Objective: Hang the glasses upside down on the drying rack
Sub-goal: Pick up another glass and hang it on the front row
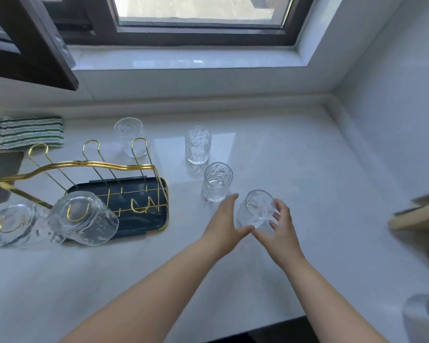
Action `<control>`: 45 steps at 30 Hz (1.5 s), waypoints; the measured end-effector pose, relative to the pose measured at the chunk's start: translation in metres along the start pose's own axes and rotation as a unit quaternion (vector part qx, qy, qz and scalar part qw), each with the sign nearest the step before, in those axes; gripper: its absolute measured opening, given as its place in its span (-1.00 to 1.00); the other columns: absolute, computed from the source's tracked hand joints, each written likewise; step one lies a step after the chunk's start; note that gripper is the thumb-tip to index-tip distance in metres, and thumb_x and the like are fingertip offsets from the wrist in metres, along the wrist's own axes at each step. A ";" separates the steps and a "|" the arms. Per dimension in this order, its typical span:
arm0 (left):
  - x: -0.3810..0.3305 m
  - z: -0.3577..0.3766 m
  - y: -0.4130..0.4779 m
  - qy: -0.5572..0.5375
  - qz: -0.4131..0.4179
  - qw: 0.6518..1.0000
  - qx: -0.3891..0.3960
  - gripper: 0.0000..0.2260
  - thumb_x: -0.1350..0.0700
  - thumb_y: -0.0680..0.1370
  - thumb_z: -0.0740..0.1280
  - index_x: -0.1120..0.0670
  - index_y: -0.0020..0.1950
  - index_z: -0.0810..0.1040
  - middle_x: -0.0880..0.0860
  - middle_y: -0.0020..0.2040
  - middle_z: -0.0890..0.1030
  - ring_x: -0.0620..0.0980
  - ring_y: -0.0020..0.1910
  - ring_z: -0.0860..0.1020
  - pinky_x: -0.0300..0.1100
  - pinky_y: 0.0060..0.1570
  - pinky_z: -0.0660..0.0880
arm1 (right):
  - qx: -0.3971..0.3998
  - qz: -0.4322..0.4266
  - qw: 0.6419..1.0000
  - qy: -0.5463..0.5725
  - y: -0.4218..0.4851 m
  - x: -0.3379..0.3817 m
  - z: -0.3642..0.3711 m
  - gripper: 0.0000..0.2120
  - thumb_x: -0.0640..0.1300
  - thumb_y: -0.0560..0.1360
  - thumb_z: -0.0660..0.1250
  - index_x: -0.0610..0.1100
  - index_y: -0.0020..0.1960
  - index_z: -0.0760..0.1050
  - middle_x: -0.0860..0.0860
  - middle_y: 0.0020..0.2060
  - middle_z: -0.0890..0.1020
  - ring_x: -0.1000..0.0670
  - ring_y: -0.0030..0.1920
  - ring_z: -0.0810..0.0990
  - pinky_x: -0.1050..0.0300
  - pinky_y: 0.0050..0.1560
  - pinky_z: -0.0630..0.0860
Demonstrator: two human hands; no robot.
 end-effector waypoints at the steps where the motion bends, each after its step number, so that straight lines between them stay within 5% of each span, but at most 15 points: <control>1: -0.001 0.004 0.005 -0.008 0.004 1.000 0.000 -0.28 0.09 0.40 0.44 0.05 0.44 0.12 0.03 0.46 0.24 -0.03 0.42 0.24 -0.13 0.37 0.21 | 0.006 -0.005 1.000 0.002 0.004 0.000 0.001 -0.27 -0.29 0.32 0.46 -0.08 0.36 0.18 -0.01 0.31 0.36 0.14 0.16 0.46 0.42 0.05 0.36; 3: -0.002 0.010 0.011 -0.030 0.014 0.999 -0.003 -0.32 0.12 0.38 0.44 0.04 0.41 0.18 0.02 0.40 0.32 -0.03 0.38 0.29 -0.14 0.31 0.28 | 0.001 -0.016 1.000 0.012 0.007 0.000 0.003 -0.35 -0.33 0.32 0.43 -0.04 0.30 0.23 0.00 0.25 0.43 0.29 0.06 0.48 0.53 -0.07 0.39; 7: -0.002 0.016 0.014 -0.065 0.020 0.998 -0.018 -0.40 0.14 0.37 0.45 0.01 0.33 0.27 0.01 0.31 0.42 -0.04 0.29 0.38 0.00 0.28 0.37 | -0.033 -0.016 0.999 0.027 0.007 0.000 0.002 -0.46 -0.32 0.33 0.41 0.05 0.18 0.30 0.08 0.16 0.49 0.20 0.10 0.49 0.36 0.03 0.41; 10: -0.005 0.012 0.012 -0.088 0.024 0.995 -0.040 -0.40 0.14 0.33 0.47 0.01 0.30 0.29 0.01 0.27 0.44 -0.03 0.24 0.42 0.02 0.23 0.42 | -0.047 -0.020 0.999 0.010 0.001 0.005 0.003 -0.49 -0.24 0.33 0.44 0.12 0.14 0.31 0.22 0.06 0.48 0.32 0.06 0.48 0.37 -0.02 0.40; 16: -0.016 -0.021 -0.017 -0.056 0.037 0.992 -0.103 -0.30 0.02 0.27 0.50 -0.15 0.33 0.24 -0.08 0.18 0.39 -0.14 0.14 0.42 -0.38 0.01 0.38 | -0.039 -0.128 0.989 -0.070 -0.020 0.046 0.013 -0.46 -0.19 0.28 0.47 0.16 0.14 0.36 0.18 0.06 0.49 0.12 0.11 0.45 0.46 0.03 0.32; 18: -0.019 -0.043 -0.035 -0.060 0.043 0.988 -0.132 -0.36 0.01 0.26 0.49 -0.16 0.26 0.29 -0.09 0.15 0.42 -0.16 0.09 0.44 -0.50 -0.08 0.32 | -0.002 -0.161 0.985 -0.058 -0.031 0.067 0.021 -0.44 -0.12 0.27 0.48 0.29 0.10 0.33 0.30 0.08 0.45 0.20 0.16 0.42 0.53 0.07 0.27; 22: -0.023 -0.084 -0.078 -0.116 0.045 0.982 -0.141 -0.44 0.04 0.24 0.51 -0.17 0.13 0.32 -0.10 0.10 0.44 -0.17 0.04 0.50 -0.31 -0.04 0.50 | 0.124 -0.079 0.985 0.089 -0.045 0.085 0.030 -0.34 0.00 0.21 0.52 0.25 0.23 0.33 0.32 0.21 0.43 0.27 0.22 0.44 0.43 0.11 0.40; 25: -0.019 -0.112 -0.113 -0.218 0.047 0.965 -0.138 -0.50 0.08 0.24 0.47 -0.16 0.06 0.32 -0.09 0.08 0.44 -0.22 0.00 0.53 -0.33 -0.15 0.54 | 0.304 0.040 0.907 0.289 -0.059 0.094 0.053 -0.35 0.05 0.29 0.47 0.02 0.33 0.35 -0.05 0.32 0.48 -0.05 0.28 0.49 0.01 0.23 0.49; 28: -0.010 -0.131 -0.138 -0.299 0.065 0.944 -0.123 -0.55 0.21 0.29 0.42 -0.13 0.03 0.32 -0.08 0.05 0.50 -0.21 -0.02 0.59 -0.31 -0.16 0.54 | 0.380 0.083 0.848 0.359 -0.072 0.112 0.080 -0.33 0.14 0.33 0.42 -0.13 0.34 0.36 -0.18 0.31 0.49 -0.22 0.31 0.45 -0.20 0.29 0.39; 32: 0.004 -0.151 -0.158 -0.241 0.070 0.959 -0.133 -0.49 0.15 0.26 0.49 -0.14 0.05 0.29 -0.10 0.08 0.54 -0.16 0.06 0.56 -0.28 0.01 0.51 | 0.331 0.002 0.891 0.311 -0.074 0.147 0.098 -0.48 -0.04 0.30 0.45 -0.05 0.25 0.46 -0.10 0.15 0.61 -0.15 0.17 0.58 0.03 0.03 0.57; 35: 0.010 -0.167 -0.161 -0.097 0.061 0.978 -0.172 -0.46 0.00 0.27 0.52 -0.21 0.12 0.31 -0.18 0.15 0.49 -0.28 0.13 0.45 -0.36 0.10 0.38 | 0.245 -0.107 0.948 0.171 -0.072 0.171 0.095 -0.36 -0.05 0.13 0.56 0.09 0.18 0.47 0.04 0.10 0.62 -0.05 0.07 0.63 0.06 -0.02 0.58; 40: 0.007 -0.180 -0.150 0.031 0.084 0.976 -0.197 -0.17 -0.03 0.33 0.48 -0.11 0.45 0.06 -0.17 0.43 0.22 -0.23 0.40 0.14 -0.33 0.34 0.11 | 0.174 -0.236 0.956 -0.010 -0.074 0.194 0.109 -0.28 -0.15 0.12 0.61 0.27 0.14 0.38 0.28 0.04 0.57 0.19 0.07 0.56 0.40 -0.04 0.50; 45: -0.002 -0.179 -0.138 0.073 0.125 0.973 -0.181 -0.18 0.07 0.39 0.44 -0.12 0.46 -0.04 -0.09 0.47 0.18 -0.19 0.41 0.12 -0.42 0.26 0.07 | 0.140 -0.195 0.970 -0.029 -0.063 0.178 0.133 -0.26 -0.20 0.15 0.59 0.14 0.22 0.36 0.08 0.15 0.54 0.13 0.16 0.51 0.03 0.20 0.49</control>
Point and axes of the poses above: each hand's wrist, its own y-axis towards the middle knuckle, its own z-axis out of the palm, x = y × z, the point moved 3 cm from there along y, towards the middle knuckle
